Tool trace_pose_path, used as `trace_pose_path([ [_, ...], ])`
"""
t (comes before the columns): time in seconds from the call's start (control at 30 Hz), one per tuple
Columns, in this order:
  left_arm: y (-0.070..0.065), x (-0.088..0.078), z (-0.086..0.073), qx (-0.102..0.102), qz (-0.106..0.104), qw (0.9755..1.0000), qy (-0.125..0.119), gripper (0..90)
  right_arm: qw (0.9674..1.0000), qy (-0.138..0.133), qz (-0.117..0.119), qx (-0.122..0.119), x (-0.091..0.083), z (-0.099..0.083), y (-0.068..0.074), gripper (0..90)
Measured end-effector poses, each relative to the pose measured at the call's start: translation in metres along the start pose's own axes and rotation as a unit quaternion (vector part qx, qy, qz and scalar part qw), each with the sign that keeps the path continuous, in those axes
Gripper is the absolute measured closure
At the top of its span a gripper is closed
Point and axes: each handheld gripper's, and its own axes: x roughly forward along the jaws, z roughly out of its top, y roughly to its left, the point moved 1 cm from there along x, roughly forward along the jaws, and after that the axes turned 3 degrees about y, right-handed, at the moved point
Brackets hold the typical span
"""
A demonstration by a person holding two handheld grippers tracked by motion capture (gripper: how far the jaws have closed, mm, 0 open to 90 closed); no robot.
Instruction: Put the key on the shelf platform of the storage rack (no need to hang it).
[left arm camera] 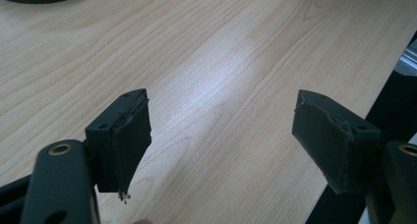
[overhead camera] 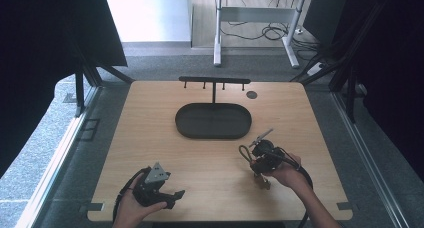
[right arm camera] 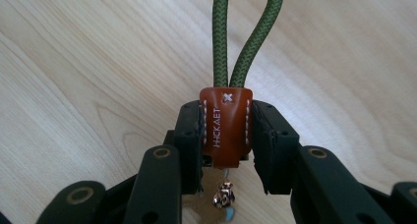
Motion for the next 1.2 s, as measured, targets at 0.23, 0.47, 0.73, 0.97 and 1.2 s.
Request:
trace_pose_path([
  [0.23, -0.001, 0.002, 0.000, 0.001, -0.001, 1.0000, 0.003, 23.1, 0.9998, -0.020, 0.000, -0.006, -0.018, 0.013, -0.005, 67.4],
  [0.47, 0.000, 0.002, 0.000, 0.001, -0.001, 1.0000, 0.003, 23.0, 0.9997, -0.020, 0.006, -0.014, -0.026, 0.027, -0.008, 67.4],
  [0.73, 0.000, 0.002, 0.000, 0.000, -0.002, 1.0000, 0.003, 23.1, 0.9994, -0.018, 0.010, -0.026, -0.030, 0.045, -0.008, 67.5],
  [0.97, 0.001, 0.002, -0.001, -0.001, -0.001, 1.0000, 0.002, 23.1, 0.9991, -0.014, 0.014, -0.038, -0.029, 0.058, -0.010, 67.4],
  [1.2, 0.001, 0.002, -0.001, -0.002, -0.001, 1.0000, 0.003, 23.0, 0.9986, -0.011, 0.017, -0.049, -0.028, 0.071, -0.013, 67.5],
])
